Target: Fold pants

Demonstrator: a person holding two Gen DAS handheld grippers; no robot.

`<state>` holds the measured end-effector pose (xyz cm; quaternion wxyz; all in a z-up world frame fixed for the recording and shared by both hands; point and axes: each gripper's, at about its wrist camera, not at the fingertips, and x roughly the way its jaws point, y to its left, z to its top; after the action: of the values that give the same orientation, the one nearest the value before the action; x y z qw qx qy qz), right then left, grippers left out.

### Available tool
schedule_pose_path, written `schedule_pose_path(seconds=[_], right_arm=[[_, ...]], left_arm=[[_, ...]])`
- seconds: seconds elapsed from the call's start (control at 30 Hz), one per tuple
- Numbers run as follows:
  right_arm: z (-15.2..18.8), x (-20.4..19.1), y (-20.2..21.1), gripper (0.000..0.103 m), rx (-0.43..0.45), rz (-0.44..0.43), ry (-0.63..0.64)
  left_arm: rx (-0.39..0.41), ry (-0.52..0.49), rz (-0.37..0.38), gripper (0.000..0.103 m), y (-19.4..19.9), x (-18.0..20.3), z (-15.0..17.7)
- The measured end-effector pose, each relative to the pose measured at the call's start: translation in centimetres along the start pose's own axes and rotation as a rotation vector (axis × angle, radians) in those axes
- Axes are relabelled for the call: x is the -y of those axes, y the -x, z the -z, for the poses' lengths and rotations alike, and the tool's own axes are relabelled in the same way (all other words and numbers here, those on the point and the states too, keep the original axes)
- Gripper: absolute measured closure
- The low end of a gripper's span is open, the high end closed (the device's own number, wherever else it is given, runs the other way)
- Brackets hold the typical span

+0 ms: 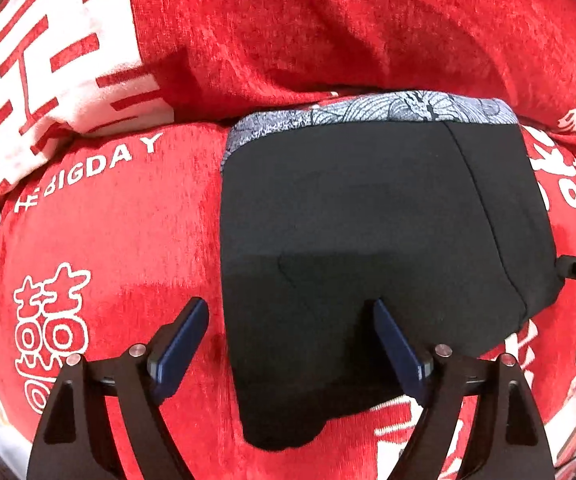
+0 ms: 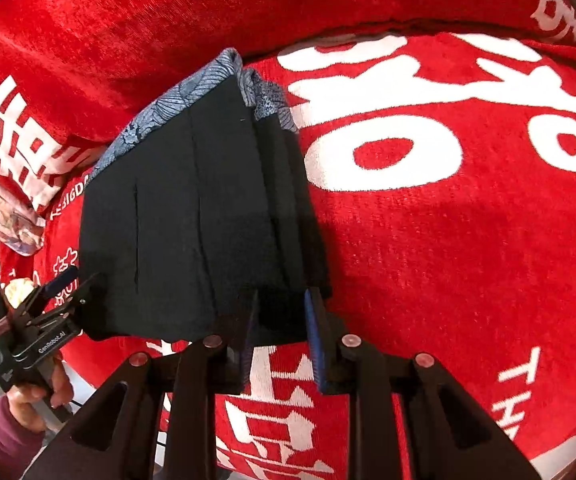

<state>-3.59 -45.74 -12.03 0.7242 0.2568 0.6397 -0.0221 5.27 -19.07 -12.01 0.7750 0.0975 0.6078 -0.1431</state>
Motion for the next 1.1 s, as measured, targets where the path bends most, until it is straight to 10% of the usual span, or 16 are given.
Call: schedule_pose_path(seconds=[0.57,1.1], right_arm=[[3.9,-3.2,2.3,0.070,0.033,0.104,-0.112],[5.2,-11.0,1.6,0.027,0.059,0.082,-0.068]], left_arm=[[-0.105,0.030,0.029,0.018,1.3,-4.1,-1.1],[-0.121,0.011,0.054,0.000,2.9,-6.6,0.2]])
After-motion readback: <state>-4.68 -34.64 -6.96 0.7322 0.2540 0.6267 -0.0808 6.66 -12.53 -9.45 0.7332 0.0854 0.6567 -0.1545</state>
